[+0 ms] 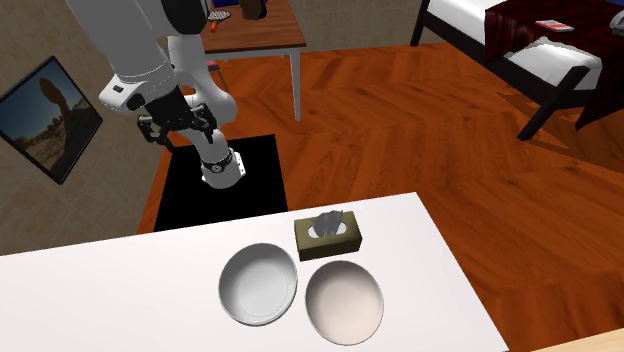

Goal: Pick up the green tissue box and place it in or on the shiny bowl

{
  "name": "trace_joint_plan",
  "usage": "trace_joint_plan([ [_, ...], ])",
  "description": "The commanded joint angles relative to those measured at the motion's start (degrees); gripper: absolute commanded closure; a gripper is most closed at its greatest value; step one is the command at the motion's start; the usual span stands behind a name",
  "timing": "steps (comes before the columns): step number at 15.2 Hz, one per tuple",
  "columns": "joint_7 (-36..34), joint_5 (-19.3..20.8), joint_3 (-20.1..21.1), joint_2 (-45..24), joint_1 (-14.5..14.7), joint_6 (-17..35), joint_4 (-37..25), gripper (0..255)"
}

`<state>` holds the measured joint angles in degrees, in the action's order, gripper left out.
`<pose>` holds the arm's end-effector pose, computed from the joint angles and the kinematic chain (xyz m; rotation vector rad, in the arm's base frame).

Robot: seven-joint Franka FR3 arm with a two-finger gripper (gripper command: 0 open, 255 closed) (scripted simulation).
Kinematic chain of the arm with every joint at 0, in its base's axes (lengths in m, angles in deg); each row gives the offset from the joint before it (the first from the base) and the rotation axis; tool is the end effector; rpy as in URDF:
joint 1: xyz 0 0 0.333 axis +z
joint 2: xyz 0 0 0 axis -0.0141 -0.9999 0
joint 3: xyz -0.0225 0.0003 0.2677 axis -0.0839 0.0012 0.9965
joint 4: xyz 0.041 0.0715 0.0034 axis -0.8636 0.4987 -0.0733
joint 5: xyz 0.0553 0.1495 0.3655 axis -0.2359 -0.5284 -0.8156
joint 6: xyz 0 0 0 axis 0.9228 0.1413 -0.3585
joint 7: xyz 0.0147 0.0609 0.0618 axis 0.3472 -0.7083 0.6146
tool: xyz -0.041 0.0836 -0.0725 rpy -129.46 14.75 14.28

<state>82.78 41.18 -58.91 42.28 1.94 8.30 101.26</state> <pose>0.3273 0.0284 0.5217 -3.0868 -0.0935 0.1473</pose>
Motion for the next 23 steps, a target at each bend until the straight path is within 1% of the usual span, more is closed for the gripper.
trace_joint_plan([
  [1,0.0,0.0,0.0,0.0,0.0,0.0,0.0,0],
  [7,-11.2,-8.6,7.1,2.9,1.3,10.3,8.0,0],
  [12,-20.1,-15.8,14.2,1.9,2.6,20.5,12.2,0],
  [15,-25.4,-19.7,19.0,-0.4,3.2,27.4,13.3,0],
  [18,-30.5,-23.0,24.0,-4.0,3.2,34.6,13.4,0],
  [21,-35.8,-25.4,29.4,-8.7,2.3,42.0,12.4,0],
  [23,-39.5,-26.2,33.2,-12.3,1.1,47.0,11.1,0],
])
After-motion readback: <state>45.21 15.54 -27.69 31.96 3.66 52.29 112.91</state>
